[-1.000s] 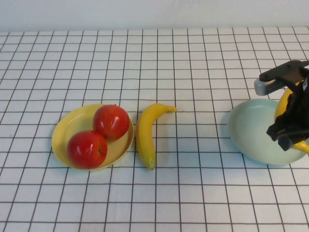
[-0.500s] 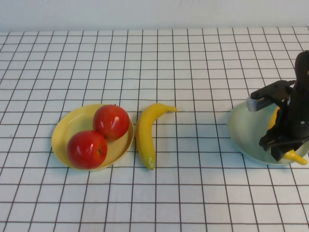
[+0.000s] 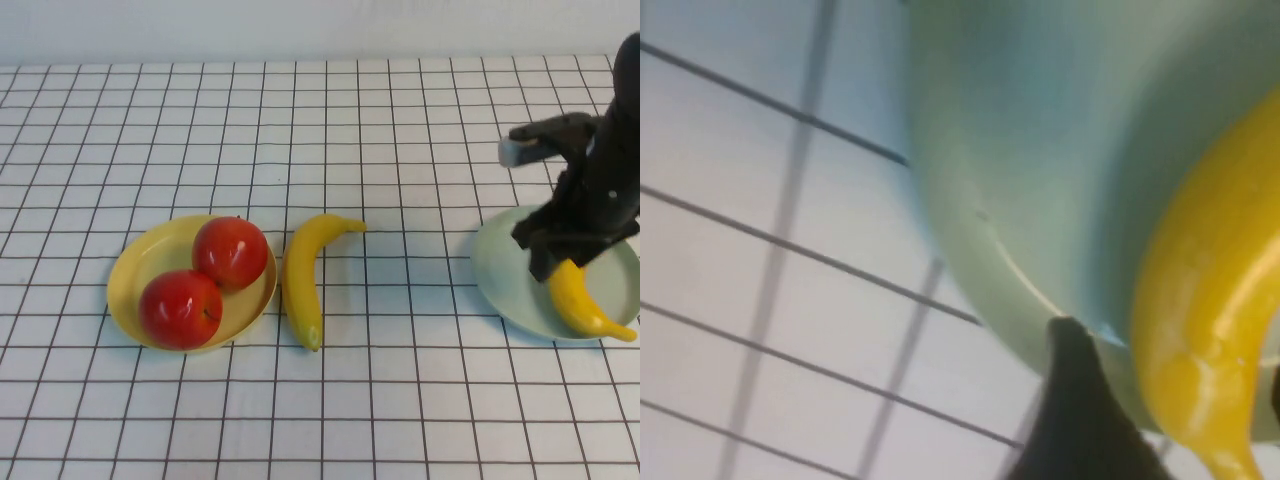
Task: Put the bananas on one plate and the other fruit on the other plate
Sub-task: Put another type of fruit in the right plate
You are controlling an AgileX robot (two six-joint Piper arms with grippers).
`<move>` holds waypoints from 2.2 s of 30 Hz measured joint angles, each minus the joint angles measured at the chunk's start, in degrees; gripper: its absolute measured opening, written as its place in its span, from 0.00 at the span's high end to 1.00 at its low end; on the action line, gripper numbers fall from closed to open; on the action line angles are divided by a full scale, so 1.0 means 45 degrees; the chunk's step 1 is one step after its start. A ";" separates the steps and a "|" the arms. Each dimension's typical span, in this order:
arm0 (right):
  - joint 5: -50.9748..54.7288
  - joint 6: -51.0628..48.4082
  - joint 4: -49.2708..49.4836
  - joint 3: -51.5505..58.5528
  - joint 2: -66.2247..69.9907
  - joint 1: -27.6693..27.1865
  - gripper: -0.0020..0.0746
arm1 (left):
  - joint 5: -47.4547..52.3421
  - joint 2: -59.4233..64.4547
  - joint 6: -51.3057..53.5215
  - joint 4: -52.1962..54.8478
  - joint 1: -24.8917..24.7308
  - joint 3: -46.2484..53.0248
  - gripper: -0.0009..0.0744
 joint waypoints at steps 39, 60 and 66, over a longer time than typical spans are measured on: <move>0.0495 0.1313 0.1875 -0.6422 0.4699 0.5584 0.40 | 0.0000 0.0000 0.0000 0.0000 0.0000 0.0000 0.99; 0.0488 0.1672 0.1421 -0.7209 0.5533 0.5584 0.58 | 0.0000 0.0000 0.0000 0.0000 0.0000 0.0000 0.99; 0.0488 0.1672 0.0383 -0.8081 0.5272 0.5527 0.58 | 0.0000 0.0000 0.0000 0.0000 0.0000 0.0000 0.99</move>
